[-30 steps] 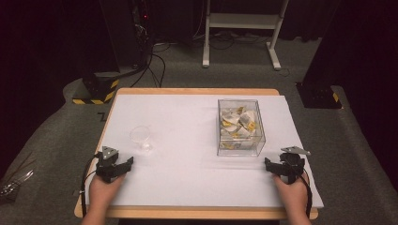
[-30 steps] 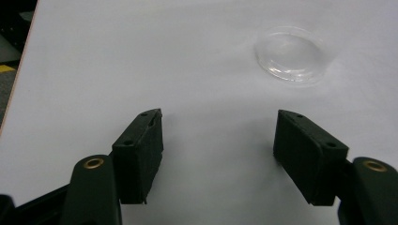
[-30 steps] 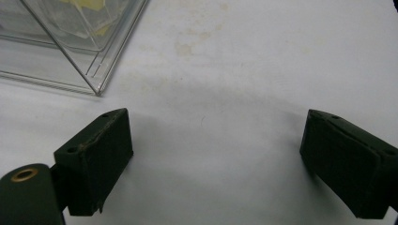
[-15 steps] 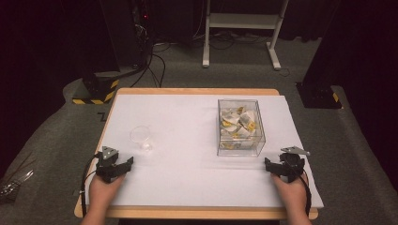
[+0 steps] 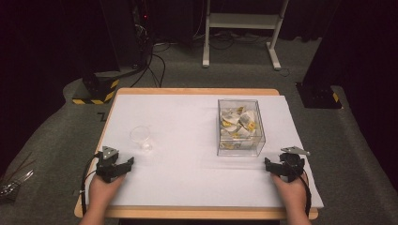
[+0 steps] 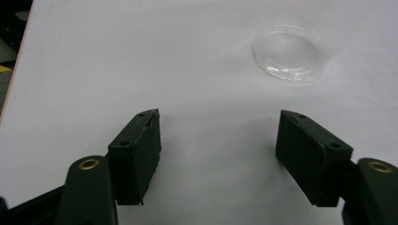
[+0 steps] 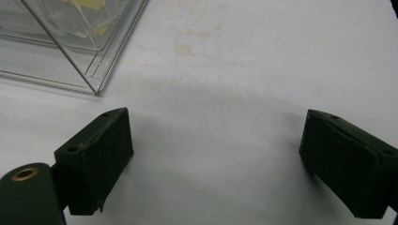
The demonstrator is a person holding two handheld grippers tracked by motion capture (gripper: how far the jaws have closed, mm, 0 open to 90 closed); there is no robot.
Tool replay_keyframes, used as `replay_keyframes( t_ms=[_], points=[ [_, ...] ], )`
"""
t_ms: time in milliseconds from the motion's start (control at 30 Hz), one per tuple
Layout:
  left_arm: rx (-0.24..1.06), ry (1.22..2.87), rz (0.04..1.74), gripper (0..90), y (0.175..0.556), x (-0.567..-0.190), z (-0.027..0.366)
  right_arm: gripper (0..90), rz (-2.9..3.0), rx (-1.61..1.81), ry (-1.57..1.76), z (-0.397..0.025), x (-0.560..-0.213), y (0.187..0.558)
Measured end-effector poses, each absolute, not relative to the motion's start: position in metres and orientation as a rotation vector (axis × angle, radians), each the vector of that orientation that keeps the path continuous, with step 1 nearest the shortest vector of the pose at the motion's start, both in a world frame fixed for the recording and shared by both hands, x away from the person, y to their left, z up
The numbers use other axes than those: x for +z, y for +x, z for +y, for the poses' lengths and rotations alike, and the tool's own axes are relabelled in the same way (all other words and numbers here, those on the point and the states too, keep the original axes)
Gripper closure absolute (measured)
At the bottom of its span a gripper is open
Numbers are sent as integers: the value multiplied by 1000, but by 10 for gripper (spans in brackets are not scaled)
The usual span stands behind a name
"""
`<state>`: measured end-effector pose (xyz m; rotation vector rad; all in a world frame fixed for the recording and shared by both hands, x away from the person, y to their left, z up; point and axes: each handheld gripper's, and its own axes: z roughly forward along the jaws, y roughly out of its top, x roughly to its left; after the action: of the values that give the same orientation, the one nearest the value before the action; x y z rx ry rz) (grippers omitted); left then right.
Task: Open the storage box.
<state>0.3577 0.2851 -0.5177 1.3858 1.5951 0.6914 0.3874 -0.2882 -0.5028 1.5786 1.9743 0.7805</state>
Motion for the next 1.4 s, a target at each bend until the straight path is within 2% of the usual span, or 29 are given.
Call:
replay_keyframes(
  t_ms=[633, 1400],
  points=[
    [689, 1402, 1591, 309, 358, -518, 286, 107, 1954, 815, 1571, -294, -499, 385],
    [681, 1397, 1593, 308, 358, -518, 285, 114, 1966, 850, 1461, -276, -483, 364]
  ],
)
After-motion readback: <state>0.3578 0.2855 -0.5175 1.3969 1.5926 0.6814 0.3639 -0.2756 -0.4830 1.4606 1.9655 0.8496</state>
